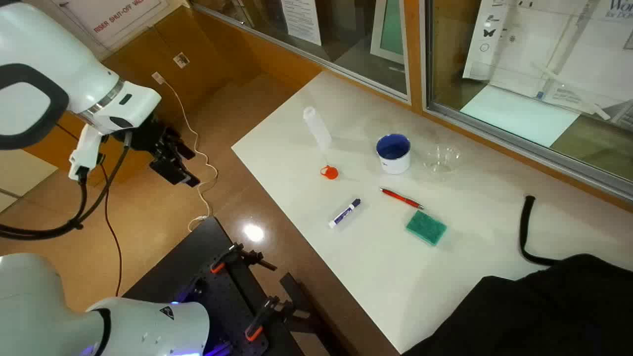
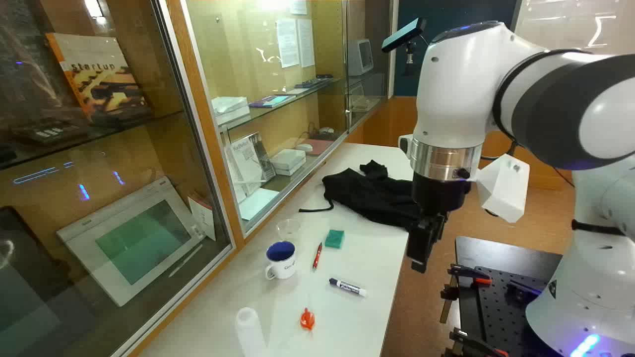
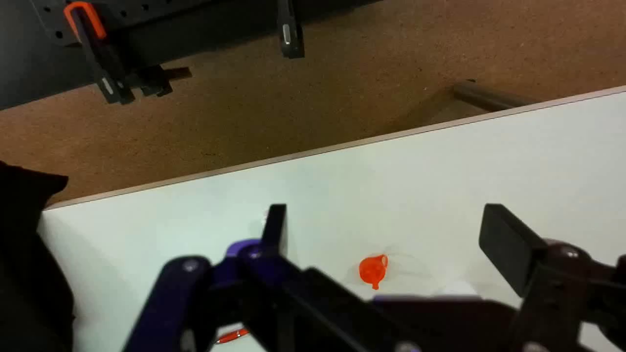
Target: Pick up the cup and put it on the left side of the table
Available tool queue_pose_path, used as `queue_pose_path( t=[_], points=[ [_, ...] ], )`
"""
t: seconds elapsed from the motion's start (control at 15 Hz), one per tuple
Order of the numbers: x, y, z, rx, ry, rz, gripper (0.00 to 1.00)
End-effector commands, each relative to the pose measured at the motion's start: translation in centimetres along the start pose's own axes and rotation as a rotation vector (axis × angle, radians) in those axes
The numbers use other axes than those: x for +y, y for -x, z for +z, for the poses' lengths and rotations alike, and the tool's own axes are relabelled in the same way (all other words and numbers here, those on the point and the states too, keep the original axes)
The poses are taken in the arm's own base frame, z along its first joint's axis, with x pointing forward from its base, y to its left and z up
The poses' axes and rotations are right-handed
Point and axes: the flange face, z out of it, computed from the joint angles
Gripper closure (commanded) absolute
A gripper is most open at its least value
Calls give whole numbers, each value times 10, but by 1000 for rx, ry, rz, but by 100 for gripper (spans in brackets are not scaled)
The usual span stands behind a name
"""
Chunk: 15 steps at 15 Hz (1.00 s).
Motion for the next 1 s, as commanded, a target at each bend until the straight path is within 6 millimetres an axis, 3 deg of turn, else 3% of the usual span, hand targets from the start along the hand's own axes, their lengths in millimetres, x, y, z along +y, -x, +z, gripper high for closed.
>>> queue_pose_path(
  t=[0.0, 0.53, 0.8, 0.93],
  points=[
    [0, 0, -1, -1, 0, 0, 0],
    [-9, -8, -2, 39, -9, 4, 0],
    [-23, -49, -5, 135, -52, 56, 0],
    [-28, -80, 0, 174, -59, 91, 0]
  ],
)
